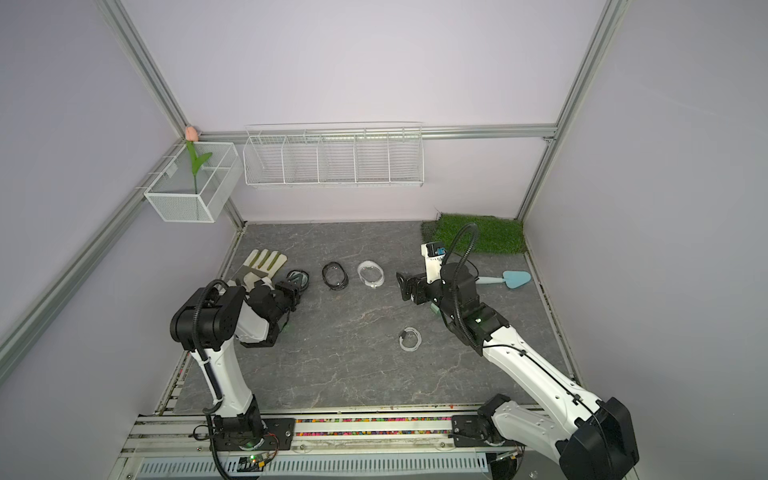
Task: Pack away charging kits
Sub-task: Place the storage bag at the center of the board, then open the storage bag at the center of the board.
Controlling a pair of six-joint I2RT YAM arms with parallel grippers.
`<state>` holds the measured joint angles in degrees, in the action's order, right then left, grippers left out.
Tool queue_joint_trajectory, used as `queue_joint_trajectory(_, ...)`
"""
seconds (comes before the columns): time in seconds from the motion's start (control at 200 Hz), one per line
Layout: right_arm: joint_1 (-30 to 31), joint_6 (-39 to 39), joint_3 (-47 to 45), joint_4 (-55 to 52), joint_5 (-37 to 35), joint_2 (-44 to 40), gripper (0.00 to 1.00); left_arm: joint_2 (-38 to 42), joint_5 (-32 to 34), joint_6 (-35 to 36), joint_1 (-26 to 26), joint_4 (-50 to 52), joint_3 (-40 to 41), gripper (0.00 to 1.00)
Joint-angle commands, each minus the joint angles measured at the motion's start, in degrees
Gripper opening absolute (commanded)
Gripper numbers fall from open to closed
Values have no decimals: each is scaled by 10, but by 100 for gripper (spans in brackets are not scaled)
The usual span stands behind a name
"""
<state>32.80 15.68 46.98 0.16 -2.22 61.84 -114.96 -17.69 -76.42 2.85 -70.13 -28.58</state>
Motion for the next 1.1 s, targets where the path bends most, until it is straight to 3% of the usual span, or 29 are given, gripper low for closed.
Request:
queue_joint_trajectory(0.0,7,8,18,-15,15,5,95,30,27,-2,-1,28,19,81)
queue_joint_trajectory(0.015,8,8,20,-15,14,5,95,39,28,1,-1,43,20,96)
queue_joint_trajectory(0.035,9,8,21,-17,15,4,95,50,29,4,-1,67,20,100)
queue_joint_trajectory(0.23,18,8,27,-20,10,-3,95,206,91,35,-1,279,54,100)
queue_joint_trajectory(0.395,26,23,26,-23,-4,4,97,399,188,60,-2,658,3,100)
queue_joint_trajectory(0.59,36,36,28,-15,-23,32,97,490,312,4,-6,960,-78,100)
queue_joint_trajectory(0.62,37,35,28,-11,-21,38,99,501,333,11,-6,971,-88,100)
queue_joint_trajectory(0.645,37,33,27,-8,-19,43,90,510,348,27,-7,969,-89,100)
queue_joint_trajectory(0.7,37,33,24,-4,-22,51,89,535,382,52,-7,957,-85,100)
queue_joint_trajectory(0.765,37,45,15,4,-31,56,89,562,377,130,-7,911,-67,100)
queue_joint_trajectory(0.835,34,63,15,-5,-41,59,89,577,321,243,-7,811,-41,100)
queue_joint_trajectory(0.936,32,54,16,0,-42,71,89,537,154,334,-3,655,-26,100)
queue_joint_trajectory(0.996,32,48,25,0,-66,89,89,490,159,349,26,674,-71,100)
queue_joint_trajectory(1.096,29,56,53,-2,-109,129,89,385,262,402,127,804,-228,100)
